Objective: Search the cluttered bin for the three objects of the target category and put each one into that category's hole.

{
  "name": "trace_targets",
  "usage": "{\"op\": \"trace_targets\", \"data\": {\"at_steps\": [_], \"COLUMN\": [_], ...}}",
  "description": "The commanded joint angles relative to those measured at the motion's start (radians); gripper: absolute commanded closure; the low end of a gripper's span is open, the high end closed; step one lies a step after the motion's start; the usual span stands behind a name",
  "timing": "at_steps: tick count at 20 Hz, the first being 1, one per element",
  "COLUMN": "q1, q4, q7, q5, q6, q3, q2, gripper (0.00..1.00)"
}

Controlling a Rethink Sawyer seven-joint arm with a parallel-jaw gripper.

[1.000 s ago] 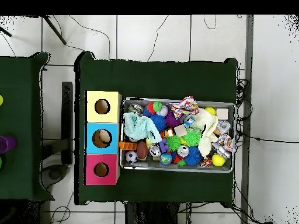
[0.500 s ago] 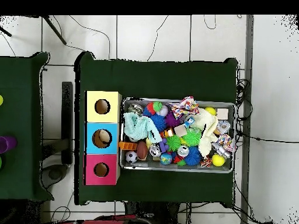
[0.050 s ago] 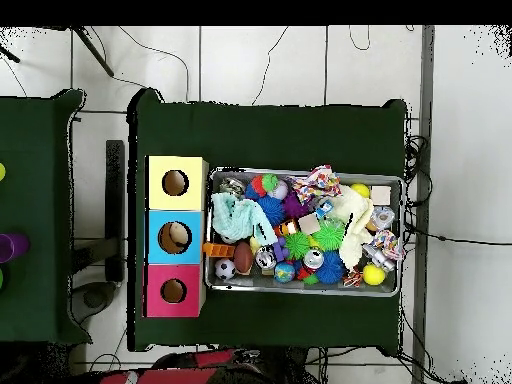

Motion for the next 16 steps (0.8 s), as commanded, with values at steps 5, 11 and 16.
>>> {"op": "trace_targets", "data": {"at_steps": [5, 11, 16], "q1": [-0.047, -0.07, -0.079], "q4": [-0.211, -0.206, -0.218], "q7": [0.041, 0.049, 0.052], "q5": [0.051, 0.052, 0.045], "q6": [0.318, 0.393, 0.387], "q3": [0.127, 0.149, 0.156], "q2": [-0.076, -0.115, -0.102], "gripper": [0.0, 0.0, 0.0]}}
